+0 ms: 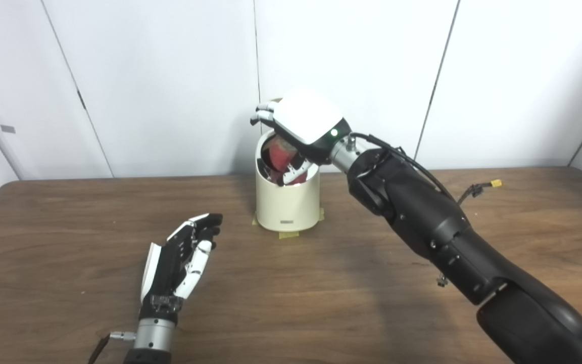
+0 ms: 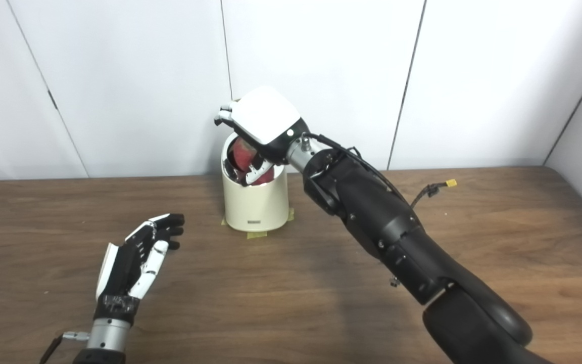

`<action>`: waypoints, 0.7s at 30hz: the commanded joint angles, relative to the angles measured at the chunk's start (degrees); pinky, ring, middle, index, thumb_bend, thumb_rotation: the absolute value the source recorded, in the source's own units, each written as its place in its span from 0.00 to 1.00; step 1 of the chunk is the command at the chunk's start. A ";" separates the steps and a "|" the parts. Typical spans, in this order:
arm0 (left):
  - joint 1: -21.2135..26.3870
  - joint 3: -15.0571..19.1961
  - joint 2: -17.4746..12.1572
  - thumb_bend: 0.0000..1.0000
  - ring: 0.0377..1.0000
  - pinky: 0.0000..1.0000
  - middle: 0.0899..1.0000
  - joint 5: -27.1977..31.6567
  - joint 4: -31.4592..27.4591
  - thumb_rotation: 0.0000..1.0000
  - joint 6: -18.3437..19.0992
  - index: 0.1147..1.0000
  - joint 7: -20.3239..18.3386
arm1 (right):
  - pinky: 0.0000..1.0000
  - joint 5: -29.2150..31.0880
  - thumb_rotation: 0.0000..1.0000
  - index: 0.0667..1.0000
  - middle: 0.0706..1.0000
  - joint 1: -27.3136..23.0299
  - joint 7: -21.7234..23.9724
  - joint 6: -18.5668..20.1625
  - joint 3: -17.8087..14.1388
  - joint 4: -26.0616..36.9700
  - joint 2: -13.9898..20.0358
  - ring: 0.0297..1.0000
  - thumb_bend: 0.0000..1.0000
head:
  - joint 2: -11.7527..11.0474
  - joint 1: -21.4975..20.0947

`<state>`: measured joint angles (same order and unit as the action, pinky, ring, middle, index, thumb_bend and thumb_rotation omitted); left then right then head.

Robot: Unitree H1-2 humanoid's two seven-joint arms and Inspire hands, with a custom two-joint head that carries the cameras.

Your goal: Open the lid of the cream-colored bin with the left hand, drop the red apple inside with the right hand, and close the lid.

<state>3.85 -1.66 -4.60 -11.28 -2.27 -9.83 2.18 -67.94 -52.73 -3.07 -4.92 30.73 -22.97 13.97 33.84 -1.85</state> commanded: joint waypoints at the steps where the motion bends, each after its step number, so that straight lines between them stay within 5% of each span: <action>1: 0.94 -0.23 -0.14 0.30 0.73 0.66 0.74 -0.20 0.24 0.73 -1.49 0.70 0.12 | 0.35 -0.16 0.44 0.76 0.83 -2.68 -0.60 1.70 -0.88 1.21 1.07 0.48 1.00 | 0.06 -0.05; 6: 1.07 -0.22 -0.09 0.31 0.73 0.65 0.74 -0.18 0.59 0.74 -1.70 0.70 0.20 | 0.36 -1.19 0.45 0.76 0.84 -2.92 -0.39 1.95 -0.41 1.19 1.37 0.51 1.00 | 0.07 -0.13; 13: 1.12 -0.33 -0.13 0.31 0.73 0.66 0.74 -0.22 0.73 0.75 -1.85 0.70 0.16 | 0.48 -3.06 0.52 0.78 0.85 -3.13 0.82 2.74 -0.05 1.57 1.61 0.69 1.00 | 0.05 -0.11; 21: 1.12 -0.27 -0.08 0.31 0.73 0.65 0.74 -0.32 0.86 0.75 -1.93 0.70 0.37 | 0.52 -3.35 0.52 0.77 0.84 -3.22 -0.32 2.33 -0.28 0.93 1.52 0.71 1.00 | -0.01 -0.19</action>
<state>3.91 -1.74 -4.61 -11.14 -2.13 -9.84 2.12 -71.21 -52.75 -2.44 -4.64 31.50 -22.69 14.39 33.75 -2.02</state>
